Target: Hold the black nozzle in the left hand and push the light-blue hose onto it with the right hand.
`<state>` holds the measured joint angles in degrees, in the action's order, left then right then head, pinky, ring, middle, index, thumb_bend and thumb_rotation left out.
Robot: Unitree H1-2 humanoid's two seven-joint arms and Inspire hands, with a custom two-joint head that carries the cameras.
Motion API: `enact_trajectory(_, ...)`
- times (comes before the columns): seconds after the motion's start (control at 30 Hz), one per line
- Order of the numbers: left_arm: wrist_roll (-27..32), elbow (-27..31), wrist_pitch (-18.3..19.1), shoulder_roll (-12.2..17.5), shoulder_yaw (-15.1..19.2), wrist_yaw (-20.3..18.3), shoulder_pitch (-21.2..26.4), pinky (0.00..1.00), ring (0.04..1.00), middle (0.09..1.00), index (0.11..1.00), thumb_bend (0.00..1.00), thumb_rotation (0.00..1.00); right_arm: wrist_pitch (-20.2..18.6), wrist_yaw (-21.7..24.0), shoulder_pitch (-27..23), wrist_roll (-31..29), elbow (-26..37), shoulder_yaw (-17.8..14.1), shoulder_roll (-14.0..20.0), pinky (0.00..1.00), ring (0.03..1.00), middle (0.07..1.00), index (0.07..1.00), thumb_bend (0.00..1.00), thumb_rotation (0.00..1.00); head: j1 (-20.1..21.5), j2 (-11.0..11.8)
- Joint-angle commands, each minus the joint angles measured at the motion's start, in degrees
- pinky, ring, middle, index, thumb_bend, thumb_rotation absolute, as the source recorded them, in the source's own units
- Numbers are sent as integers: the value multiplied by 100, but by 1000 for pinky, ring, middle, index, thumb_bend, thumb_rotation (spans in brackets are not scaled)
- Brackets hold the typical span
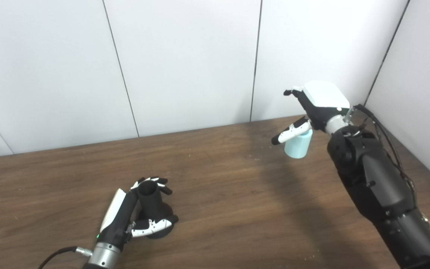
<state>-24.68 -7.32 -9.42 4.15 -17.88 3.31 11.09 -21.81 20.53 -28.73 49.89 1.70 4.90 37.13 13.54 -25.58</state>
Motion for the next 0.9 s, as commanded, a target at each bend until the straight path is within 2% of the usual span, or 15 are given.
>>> enact_trajectory(0.0, -123, -654, -130, 201, -23, 69, -561, 1000, 888, 783, 489, 509, 71, -13, -44, -387, 56, -8, -30, 199, 798, 852, 878, 831, 1000, 467, -19, -18)
enact_trajectory(0.2, -124, -610, -111, 196, -23, 65, -582, 1000, 888, 783, 489, 509, 71, -58, -57, -579, 53, -377, 73, 244, 795, 861, 886, 834, 1000, 452, -9, -38)
enact_trajectory(0.43, -114, -600, -103, 186, -22, 62, -602, 1000, 888, 783, 489, 510, 71, -29, -95, -741, 13, -694, 150, 292, 789, 863, 889, 839, 1000, 382, -16, -53)
enact_trajectory(0.67, -109, -600, -116, 175, -27, 65, -614, 1000, 888, 783, 489, 510, 71, 237, -313, -797, -17, -993, 230, 310, 787, 859, 884, 838, 1000, 351, -17, -59)
enact_trajectory(0.87, -100, -609, -127, 169, -30, 63, -614, 1000, 888, 783, 489, 510, 71, 297, -345, -883, -14, -1267, 333, 327, 749, 858, 884, 837, 1000, 335, -11, -65)
